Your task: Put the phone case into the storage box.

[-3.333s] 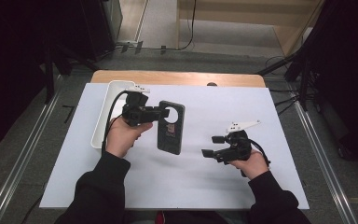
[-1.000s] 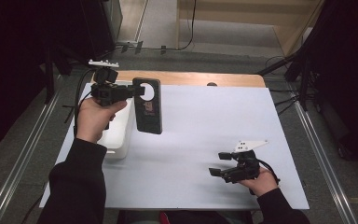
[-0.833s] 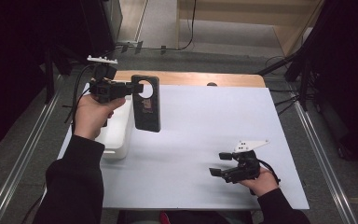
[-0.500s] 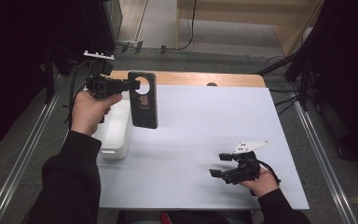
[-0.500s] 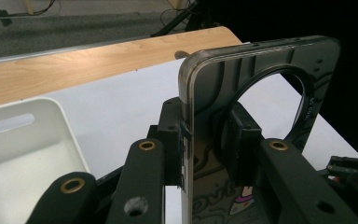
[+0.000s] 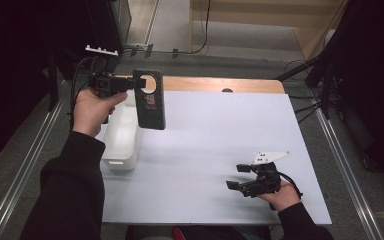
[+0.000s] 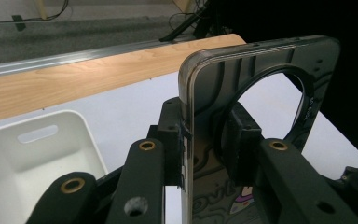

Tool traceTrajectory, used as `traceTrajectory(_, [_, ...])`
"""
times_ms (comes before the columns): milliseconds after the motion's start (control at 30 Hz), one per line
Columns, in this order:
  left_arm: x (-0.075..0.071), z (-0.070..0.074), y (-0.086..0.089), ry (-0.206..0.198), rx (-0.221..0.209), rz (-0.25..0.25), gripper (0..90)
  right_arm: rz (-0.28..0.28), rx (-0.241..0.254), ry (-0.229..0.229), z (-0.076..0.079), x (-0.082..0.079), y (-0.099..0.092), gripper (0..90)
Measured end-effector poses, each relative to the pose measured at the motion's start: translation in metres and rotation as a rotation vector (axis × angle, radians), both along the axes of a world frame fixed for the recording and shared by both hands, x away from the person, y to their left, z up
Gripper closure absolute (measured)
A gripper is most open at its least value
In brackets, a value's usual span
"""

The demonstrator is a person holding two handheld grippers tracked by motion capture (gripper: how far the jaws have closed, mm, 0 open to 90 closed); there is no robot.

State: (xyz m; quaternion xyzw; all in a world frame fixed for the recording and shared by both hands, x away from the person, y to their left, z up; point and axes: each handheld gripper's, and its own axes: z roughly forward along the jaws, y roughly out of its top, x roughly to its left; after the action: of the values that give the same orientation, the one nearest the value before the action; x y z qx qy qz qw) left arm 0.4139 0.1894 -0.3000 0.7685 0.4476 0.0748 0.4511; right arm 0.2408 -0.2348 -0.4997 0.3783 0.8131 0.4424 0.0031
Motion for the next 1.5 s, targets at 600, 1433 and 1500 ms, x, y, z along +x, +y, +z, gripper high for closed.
traceTrajectory(600, [0.014, 0.007, 0.020, -0.010, 0.010, 0.048, 71.0, -0.001, -0.001, 0.004, -0.002, 0.000, 0.000, 17.2])
traceTrajectory(1433, [0.032, 0.002, 0.039, -0.034, 0.023, 0.106, 71.1, -0.009, 0.006, 0.015, -0.003, -0.001, -0.002, 17.2])
traceTrajectory(1500, [0.034, 0.002, 0.041, -0.035, 0.028, 0.113, 71.1, -0.009, 0.005, 0.015, -0.003, -0.001, -0.002, 17.2])
